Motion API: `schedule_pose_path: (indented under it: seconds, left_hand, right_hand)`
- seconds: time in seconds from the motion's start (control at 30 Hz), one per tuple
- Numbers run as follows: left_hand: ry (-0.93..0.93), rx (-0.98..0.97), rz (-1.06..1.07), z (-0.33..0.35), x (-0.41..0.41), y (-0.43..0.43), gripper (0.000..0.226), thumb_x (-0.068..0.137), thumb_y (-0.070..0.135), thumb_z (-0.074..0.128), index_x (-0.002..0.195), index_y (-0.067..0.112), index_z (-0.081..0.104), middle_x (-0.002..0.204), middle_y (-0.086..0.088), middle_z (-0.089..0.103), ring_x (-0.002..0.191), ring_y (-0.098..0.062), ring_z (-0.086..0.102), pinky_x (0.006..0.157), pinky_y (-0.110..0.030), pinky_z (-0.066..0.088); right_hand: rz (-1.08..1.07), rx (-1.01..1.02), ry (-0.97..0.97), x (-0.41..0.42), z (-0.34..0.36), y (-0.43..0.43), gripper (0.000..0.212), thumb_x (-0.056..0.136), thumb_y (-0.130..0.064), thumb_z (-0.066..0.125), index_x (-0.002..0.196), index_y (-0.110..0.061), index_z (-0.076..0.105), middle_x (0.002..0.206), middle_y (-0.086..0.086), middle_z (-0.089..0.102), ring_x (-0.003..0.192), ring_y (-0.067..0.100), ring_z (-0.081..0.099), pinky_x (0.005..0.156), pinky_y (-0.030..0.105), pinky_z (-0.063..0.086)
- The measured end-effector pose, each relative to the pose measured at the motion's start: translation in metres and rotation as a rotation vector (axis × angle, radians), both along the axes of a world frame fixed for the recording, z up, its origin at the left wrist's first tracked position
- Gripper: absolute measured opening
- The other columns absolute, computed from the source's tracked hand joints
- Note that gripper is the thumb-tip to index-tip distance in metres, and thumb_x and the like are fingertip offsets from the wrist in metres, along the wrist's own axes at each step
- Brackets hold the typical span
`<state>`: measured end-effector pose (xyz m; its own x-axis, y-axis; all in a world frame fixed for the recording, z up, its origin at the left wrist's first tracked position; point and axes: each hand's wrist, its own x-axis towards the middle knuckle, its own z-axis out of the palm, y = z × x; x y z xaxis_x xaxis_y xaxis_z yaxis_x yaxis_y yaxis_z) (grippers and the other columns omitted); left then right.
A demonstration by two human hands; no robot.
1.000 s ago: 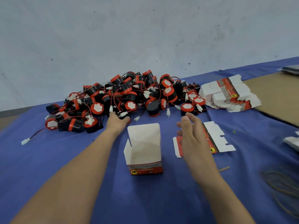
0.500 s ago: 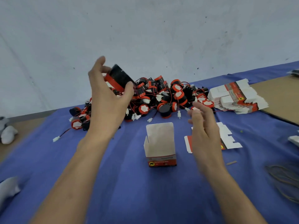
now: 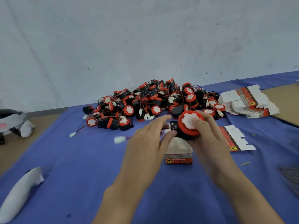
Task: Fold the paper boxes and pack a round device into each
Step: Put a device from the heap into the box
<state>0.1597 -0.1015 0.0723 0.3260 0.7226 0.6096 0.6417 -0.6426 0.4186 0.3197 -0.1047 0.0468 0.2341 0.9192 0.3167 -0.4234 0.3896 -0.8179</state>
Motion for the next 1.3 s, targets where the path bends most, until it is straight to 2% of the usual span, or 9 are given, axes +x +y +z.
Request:
schedule_pose_path:
  seconds: [0.13, 0.2, 0.3, 0.47, 0.57, 0.8, 1.0, 1.2, 1.3]
  left_hand:
    - [-0.008, -0.030, 0.022, 0.005, -0.013, 0.011, 0.017, 0.098, 0.041, 0.055, 0.106, 0.034, 0.067, 0.095, 0.027, 0.061, 0.090, 0.002, 0.056, 0.073, -0.020, 0.047]
    - [-0.039, -0.026, 0.031, 0.009, -0.019, 0.016, 0.012, 0.098, 0.034, 0.057, 0.100, 0.030, 0.068, 0.093, 0.024, 0.062, 0.089, -0.002, 0.057, 0.074, -0.025, 0.048]
    - [-0.002, 0.025, 0.010, 0.017, -0.025, 0.020, 0.010, 0.097, 0.028, 0.061, 0.097, 0.026, 0.071, 0.097, 0.017, 0.066, 0.090, -0.004, 0.058, 0.080, -0.028, 0.046]
    - [0.183, 0.115, -0.058, 0.018, -0.019, 0.015, 0.006, 0.094, 0.022, 0.065, 0.095, 0.022, 0.071, 0.096, 0.013, 0.070, 0.092, -0.002, 0.053, 0.086, -0.021, 0.033]
    - [0.047, 0.034, -0.063, 0.013, -0.023, 0.017, 0.006, 0.097, 0.026, 0.062, 0.098, 0.026, 0.068, 0.097, 0.017, 0.067, 0.094, -0.004, 0.059, 0.087, -0.023, 0.043]
    - [-0.262, -0.123, -0.095, -0.007, -0.023, 0.019, 0.006, 0.101, 0.032, 0.054, 0.099, 0.033, 0.060, 0.091, 0.023, 0.062, 0.084, -0.002, 0.061, 0.067, -0.015, 0.045]
    - [-0.564, -0.348, -0.202, -0.021, 0.013, -0.001, 0.015, 0.103, 0.036, 0.050, 0.116, 0.038, 0.059, 0.098, 0.016, 0.068, 0.089, -0.005, 0.067, 0.073, -0.015, 0.052]
    - [-0.834, -0.527, -0.286, -0.026, 0.033, -0.010, 0.025, 0.095, 0.043, 0.060, 0.120, 0.039, 0.057, 0.112, 0.012, 0.071, 0.100, -0.004, 0.068, 0.081, -0.020, 0.056]
    - [-0.915, -0.571, -0.249, -0.020, 0.026, -0.001, 0.017, 0.097, 0.035, 0.061, 0.113, 0.040, 0.062, 0.102, 0.004, 0.075, 0.091, -0.007, 0.071, 0.075, -0.023, 0.057]
  right_hand:
    - [0.046, -0.019, -0.044, 0.001, -0.005, 0.006, 0.024, 0.075, -0.026, 0.071, 0.098, -0.027, 0.063, 0.093, 0.000, 0.075, 0.093, 0.022, 0.072, 0.078, 0.035, 0.059]
    - [0.023, -0.007, -0.297, 0.000, -0.006, 0.002, 0.029, 0.066, -0.038, 0.074, 0.092, -0.043, 0.063, 0.096, -0.010, 0.073, 0.092, 0.011, 0.070, 0.078, 0.028, 0.057]
    - [0.107, 0.047, -0.694, -0.006, -0.007, -0.005, 0.045, 0.072, -0.051, 0.071, 0.112, -0.062, 0.055, 0.109, -0.022, 0.065, 0.104, 0.002, 0.065, 0.080, 0.014, 0.052]
    - [-0.014, 0.033, -1.072, -0.019, -0.018, -0.010, 0.040, 0.084, -0.055, 0.065, 0.118, -0.059, 0.045, 0.108, -0.027, 0.051, 0.102, -0.001, 0.058, 0.082, 0.010, 0.045]
    - [0.006, 0.012, -0.978, -0.019, -0.018, -0.013, 0.045, 0.087, -0.051, 0.067, 0.125, -0.060, 0.046, 0.111, -0.028, 0.054, 0.106, -0.002, 0.060, 0.086, 0.010, 0.048]
    - [-0.024, -0.022, -0.331, -0.012, -0.008, -0.011, 0.055, 0.070, -0.042, 0.076, 0.121, -0.037, 0.056, 0.110, -0.009, 0.072, 0.097, 0.013, 0.073, 0.078, 0.019, 0.057]
    - [-0.091, -0.069, 0.073, -0.019, -0.010, -0.004, 0.069, 0.065, -0.037, 0.084, 0.125, -0.022, 0.052, 0.112, 0.006, 0.075, 0.095, 0.026, 0.076, 0.075, 0.024, 0.059]
    - [-0.221, -0.110, -0.031, -0.026, -0.018, -0.006, 0.084, 0.055, -0.066, 0.085, 0.119, -0.023, 0.050, 0.108, 0.000, 0.075, 0.097, 0.019, 0.075, 0.071, 0.020, 0.057]
    - [-0.219, -0.064, -0.143, -0.023, -0.016, -0.006, 0.067, 0.067, -0.071, 0.076, 0.110, -0.025, 0.052, 0.103, -0.006, 0.075, 0.093, 0.011, 0.074, 0.073, 0.017, 0.056]
